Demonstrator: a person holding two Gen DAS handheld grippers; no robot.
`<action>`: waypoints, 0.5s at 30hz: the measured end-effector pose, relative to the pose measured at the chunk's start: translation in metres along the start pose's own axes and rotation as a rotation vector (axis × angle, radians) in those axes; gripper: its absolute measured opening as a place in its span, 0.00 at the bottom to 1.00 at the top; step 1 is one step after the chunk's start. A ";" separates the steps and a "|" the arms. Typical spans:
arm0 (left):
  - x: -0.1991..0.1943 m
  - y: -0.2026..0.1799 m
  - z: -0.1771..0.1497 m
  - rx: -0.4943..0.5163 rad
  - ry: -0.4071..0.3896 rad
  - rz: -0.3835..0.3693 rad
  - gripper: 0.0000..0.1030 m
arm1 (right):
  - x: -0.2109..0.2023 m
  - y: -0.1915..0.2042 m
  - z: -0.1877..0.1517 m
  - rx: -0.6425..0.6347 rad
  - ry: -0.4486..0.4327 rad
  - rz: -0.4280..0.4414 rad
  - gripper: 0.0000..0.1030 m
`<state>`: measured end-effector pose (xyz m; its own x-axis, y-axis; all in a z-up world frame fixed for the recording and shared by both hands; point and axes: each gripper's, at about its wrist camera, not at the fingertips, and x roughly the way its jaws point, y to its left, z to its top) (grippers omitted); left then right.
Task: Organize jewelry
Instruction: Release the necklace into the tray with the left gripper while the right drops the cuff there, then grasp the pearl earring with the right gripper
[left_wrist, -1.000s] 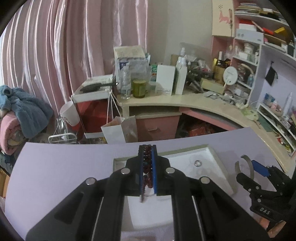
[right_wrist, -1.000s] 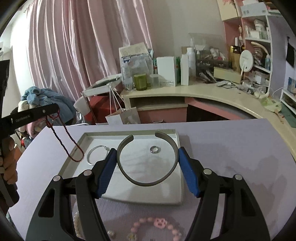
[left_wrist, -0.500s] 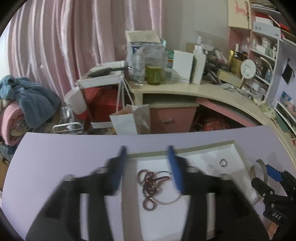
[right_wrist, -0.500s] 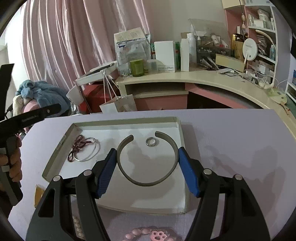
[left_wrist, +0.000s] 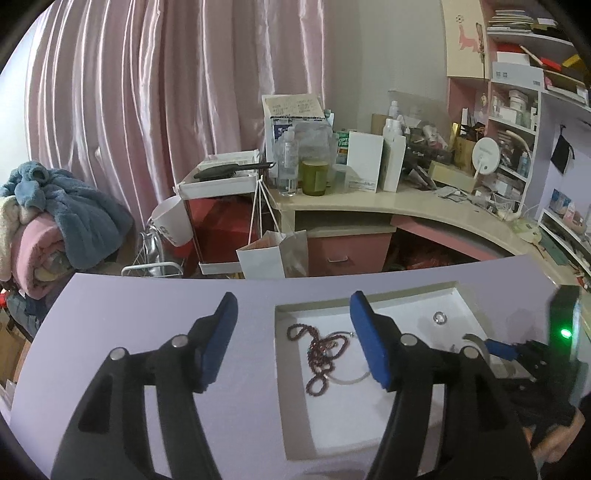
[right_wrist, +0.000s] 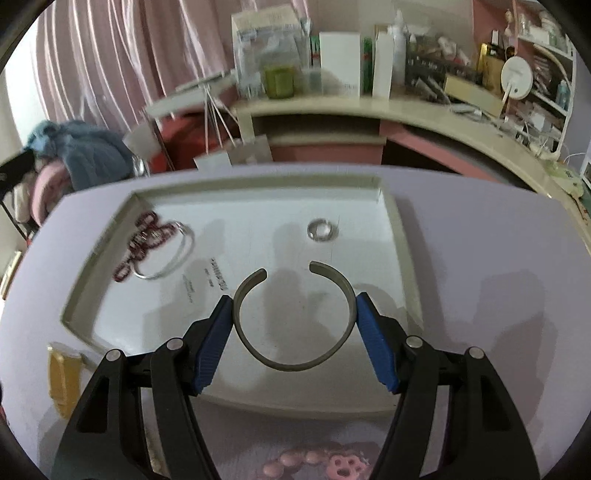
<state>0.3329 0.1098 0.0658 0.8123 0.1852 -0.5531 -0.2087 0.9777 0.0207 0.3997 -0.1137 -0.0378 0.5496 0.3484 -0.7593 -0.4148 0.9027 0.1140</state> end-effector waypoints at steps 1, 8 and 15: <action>-0.002 0.001 -0.001 0.001 -0.003 0.002 0.62 | 0.004 0.001 0.002 0.000 0.005 -0.014 0.66; -0.011 0.013 -0.010 -0.012 0.001 0.003 0.68 | -0.005 -0.001 0.015 0.022 -0.064 -0.046 0.79; -0.029 0.030 -0.036 -0.057 0.026 0.001 0.70 | -0.061 -0.005 -0.016 0.006 -0.139 -0.027 0.78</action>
<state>0.2836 0.1306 0.0527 0.7979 0.1829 -0.5744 -0.2410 0.9702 -0.0258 0.3563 -0.1432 -0.0021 0.6559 0.3554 -0.6659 -0.3947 0.9135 0.0987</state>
